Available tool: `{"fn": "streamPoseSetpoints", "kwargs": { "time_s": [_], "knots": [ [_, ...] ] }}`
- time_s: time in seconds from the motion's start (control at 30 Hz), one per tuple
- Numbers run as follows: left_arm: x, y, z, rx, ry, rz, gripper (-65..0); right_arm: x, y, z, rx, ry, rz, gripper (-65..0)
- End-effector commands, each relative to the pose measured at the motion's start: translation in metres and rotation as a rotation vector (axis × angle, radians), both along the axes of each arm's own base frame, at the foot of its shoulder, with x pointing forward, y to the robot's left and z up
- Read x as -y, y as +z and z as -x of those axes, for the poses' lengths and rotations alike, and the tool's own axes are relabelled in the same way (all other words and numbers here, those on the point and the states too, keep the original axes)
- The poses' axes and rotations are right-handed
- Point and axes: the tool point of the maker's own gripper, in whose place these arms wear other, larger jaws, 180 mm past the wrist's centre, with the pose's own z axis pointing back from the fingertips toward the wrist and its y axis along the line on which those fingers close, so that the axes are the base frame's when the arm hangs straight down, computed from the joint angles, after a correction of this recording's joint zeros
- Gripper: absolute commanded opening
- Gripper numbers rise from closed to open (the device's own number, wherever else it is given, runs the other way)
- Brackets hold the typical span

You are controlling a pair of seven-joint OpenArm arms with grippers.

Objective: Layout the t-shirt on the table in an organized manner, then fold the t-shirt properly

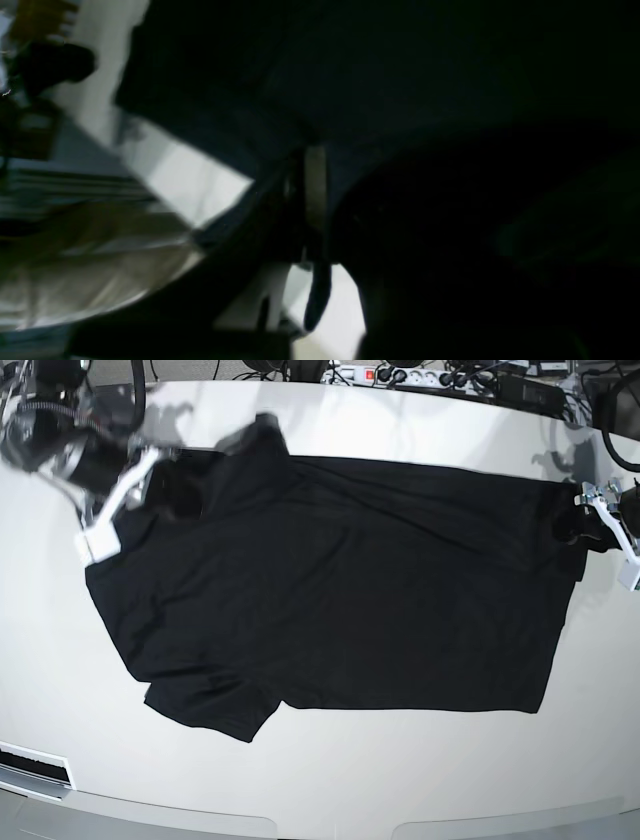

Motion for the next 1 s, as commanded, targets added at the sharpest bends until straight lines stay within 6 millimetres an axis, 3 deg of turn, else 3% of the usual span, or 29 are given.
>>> {"fn": "streamPoseSetpoints", "kwargs": {
  "time_s": [0.0, 0.13, 0.3, 0.67, 0.97],
  "knots": [
    [-0.005, 0.014, -0.011, 0.048, -0.002, -0.005, -21.4, 0.002, 0.015, -0.015, 0.073, -0.007, 0.002, -65.0],
    [-0.004, 0.015, -0.011, 0.048, -0.002, -0.003, -21.4, 0.006, 0.026, -0.044, 0.154, -0.017, 0.051, -65.0],
    [-0.005, 0.015, -0.011, 0.047, -0.002, -0.003, -21.4, 0.002, 0.032, -0.063, 0.208, -0.007, 0.102, -65.0],
    [-0.005, 0.015, -0.011, 0.048, -0.002, -0.003, -21.4, 0.019, 0.002, -0.108, 0.203, -0.060, 0.213, -65.0],
    [-0.004, 0.015, -0.011, 0.048, -0.002, -0.003, -21.4, 0.021, -0.003, -0.135, 0.185, -0.076, 0.181, -65.0]
  ]
}}
